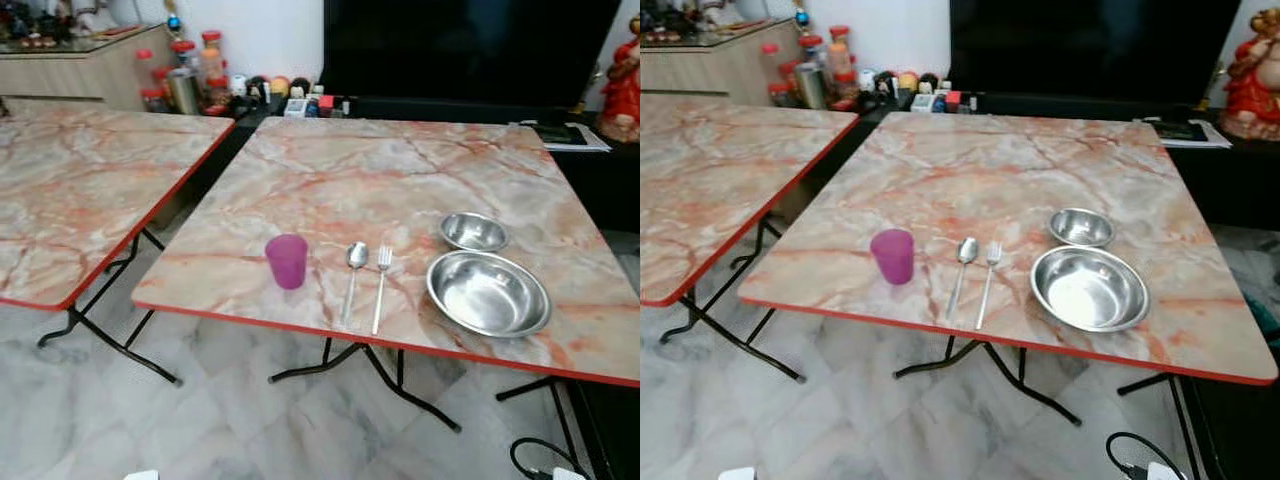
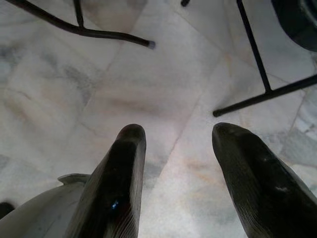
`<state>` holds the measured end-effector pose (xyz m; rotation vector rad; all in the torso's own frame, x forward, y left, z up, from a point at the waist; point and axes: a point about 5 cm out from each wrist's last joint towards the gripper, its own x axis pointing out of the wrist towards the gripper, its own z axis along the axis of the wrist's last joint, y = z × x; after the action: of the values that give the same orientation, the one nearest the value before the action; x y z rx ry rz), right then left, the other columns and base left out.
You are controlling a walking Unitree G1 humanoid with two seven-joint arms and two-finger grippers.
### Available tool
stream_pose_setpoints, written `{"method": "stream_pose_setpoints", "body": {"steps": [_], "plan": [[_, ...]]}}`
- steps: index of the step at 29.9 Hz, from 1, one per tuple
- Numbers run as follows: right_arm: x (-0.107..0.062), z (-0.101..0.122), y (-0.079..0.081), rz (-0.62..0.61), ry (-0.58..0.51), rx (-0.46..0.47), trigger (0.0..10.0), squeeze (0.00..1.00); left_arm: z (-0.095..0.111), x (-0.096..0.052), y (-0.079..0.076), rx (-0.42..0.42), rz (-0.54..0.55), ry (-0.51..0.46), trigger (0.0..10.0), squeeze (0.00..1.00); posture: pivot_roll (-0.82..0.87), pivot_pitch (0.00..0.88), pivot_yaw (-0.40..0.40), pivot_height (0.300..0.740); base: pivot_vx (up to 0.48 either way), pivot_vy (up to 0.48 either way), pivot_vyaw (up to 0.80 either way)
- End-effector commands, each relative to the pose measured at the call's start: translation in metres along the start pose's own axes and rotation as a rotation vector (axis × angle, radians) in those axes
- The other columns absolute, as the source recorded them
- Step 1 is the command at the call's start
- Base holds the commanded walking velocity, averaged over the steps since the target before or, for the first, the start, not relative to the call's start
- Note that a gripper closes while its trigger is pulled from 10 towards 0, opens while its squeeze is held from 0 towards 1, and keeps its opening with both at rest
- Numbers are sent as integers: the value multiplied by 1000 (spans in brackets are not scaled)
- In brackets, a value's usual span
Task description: Setting the table
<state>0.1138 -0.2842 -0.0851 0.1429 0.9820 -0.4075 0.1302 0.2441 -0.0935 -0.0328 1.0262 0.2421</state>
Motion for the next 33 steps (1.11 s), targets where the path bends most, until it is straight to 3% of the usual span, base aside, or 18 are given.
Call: {"method": "stream_pose_setpoints", "body": {"steps": [1,18,31,33], "plan": [[1,6,2,20,-28,-29,10000,0,0,0,0,25,-4,9,10000,0,-52,0,-16,732,0,0,0],[-1,4,3,44,-58,-45,10000,0,-6,-2,2,46,-14,19,10000,0,-68,0,-19,732,0,0,0],[-1,9,-2,-43,-102,-46,10000,0,-6,-2,4,32,-14,9,10000,0,-78,0,-6,732,0,0,0],[-1,4,-7,-127,-36,-67,10000,0,-6,-2,5,30,-12,13,10000,0,-71,0,-4,732,0,0,0]]}}
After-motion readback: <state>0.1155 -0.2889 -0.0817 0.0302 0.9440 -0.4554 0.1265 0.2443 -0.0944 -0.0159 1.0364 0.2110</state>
